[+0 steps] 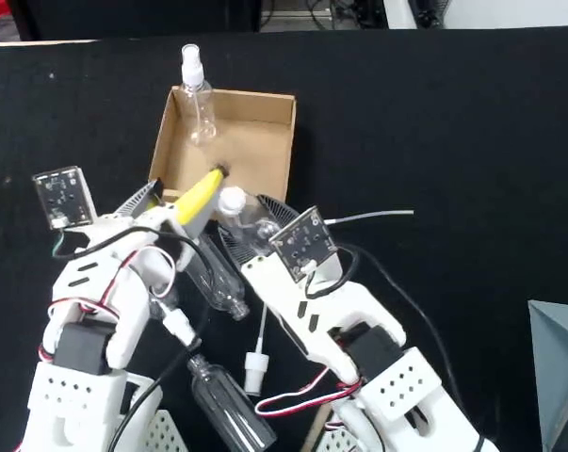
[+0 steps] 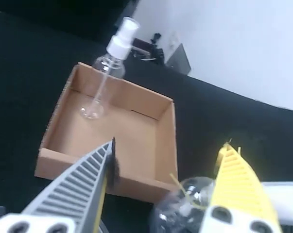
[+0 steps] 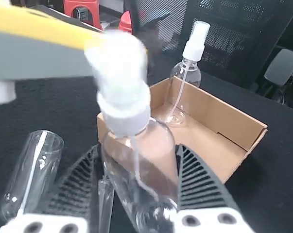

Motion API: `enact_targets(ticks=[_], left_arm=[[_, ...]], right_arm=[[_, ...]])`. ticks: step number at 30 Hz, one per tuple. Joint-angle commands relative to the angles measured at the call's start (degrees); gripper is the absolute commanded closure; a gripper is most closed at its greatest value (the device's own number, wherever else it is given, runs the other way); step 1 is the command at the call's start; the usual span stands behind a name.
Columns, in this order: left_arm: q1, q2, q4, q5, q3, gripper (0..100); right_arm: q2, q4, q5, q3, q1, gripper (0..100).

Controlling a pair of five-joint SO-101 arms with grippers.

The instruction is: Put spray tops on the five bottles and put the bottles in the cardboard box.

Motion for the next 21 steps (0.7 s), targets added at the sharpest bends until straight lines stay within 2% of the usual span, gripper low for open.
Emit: enact_targets(ticks=[1,11,21], left_arm=[[3.4,-0.1,-0.6,-1.2,0.0,69],[2.6,-0.1,-0.6,-1.2,-0.6,69],[-5.0,-0.1,-0.6,-0.9,-2.7,69]], right_arm=[[-2.0,-1.5,-0.4,-0.4,-1.1,93.4],[-2.0,-1.4,-0.3,0.6,-1.0,93.4],[-2.0,-1.4,-0.3,0.7,3.1,93.4]])
